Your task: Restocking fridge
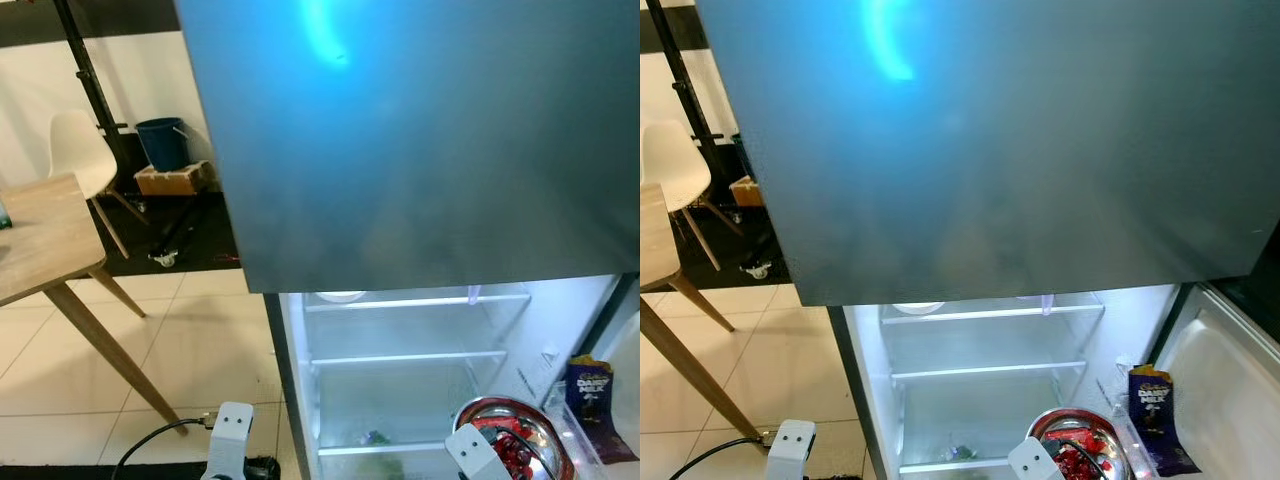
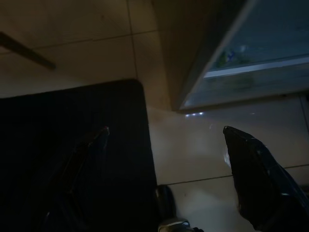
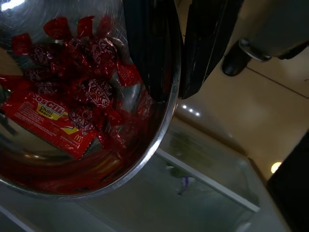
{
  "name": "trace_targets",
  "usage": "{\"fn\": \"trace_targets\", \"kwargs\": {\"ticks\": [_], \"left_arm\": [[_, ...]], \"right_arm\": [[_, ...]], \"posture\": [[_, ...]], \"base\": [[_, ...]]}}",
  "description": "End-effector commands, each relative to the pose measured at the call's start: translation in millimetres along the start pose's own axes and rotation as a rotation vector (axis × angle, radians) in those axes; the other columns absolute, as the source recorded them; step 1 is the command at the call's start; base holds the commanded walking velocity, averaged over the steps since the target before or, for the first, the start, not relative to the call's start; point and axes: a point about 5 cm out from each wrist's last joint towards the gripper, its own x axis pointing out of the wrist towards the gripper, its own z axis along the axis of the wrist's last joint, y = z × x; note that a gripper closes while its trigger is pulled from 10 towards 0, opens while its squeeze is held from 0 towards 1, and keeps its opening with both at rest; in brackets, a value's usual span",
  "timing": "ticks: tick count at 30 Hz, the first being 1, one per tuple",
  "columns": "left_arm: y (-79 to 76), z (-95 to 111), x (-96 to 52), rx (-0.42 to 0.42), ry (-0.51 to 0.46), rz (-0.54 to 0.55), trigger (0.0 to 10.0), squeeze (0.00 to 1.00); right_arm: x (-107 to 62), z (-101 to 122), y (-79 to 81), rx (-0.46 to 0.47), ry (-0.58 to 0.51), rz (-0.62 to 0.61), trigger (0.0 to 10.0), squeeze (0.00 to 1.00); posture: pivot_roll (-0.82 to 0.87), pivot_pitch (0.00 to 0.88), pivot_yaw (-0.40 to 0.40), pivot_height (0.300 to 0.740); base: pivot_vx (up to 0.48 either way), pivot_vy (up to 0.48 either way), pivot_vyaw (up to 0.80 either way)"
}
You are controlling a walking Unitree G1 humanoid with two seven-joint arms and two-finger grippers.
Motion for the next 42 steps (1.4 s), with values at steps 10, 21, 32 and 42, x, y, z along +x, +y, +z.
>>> {"fn": "trace_targets", "kwargs": {"ticks": [10, 21, 32, 42], "left_arm": [[0.6, -7.0, -1.6, 0.011, 0.019, 0.002, 10.0, 0.00], [2.8, -4.9, -1.3, -0.023, 0.009, 0.024, 10.0, 0.00], [3.7, -5.3, -1.6, -0.036, 0.008, 0.028, 10.0, 0.00], [4.0, -7.6, -2.4, -0.028, 0.016, 0.024, 10.0, 0.00]], "right_arm": [[1.3, 5.6, -2.3, -0.009, -0.025, 0.001, 10.0, 0.00], [1.3, 5.7, -2.0, -0.008, -0.025, 0.002, 10.0, 0.00], [1.1, 5.8, -3.9, -0.015, -0.024, 0.002, 10.0, 0.00], [1.9, 8.2, -3.5, -0.019, -0.032, 0.010, 10.0, 0.00]], "posture": [[-0.11, 0.098, 0.034, 0.740], [-0.11, 0.104, 0.036, 0.740], [-0.11, 0.109, 0.028, 0.740], [-0.11, 0.114, 0.024, 0.740]], "base": [[0.000, -0.048, 0.00], [0.000, -0.305, 0.00], [0.000, 0.000, 0.00], [0.000, 0.000, 0.00]]}}
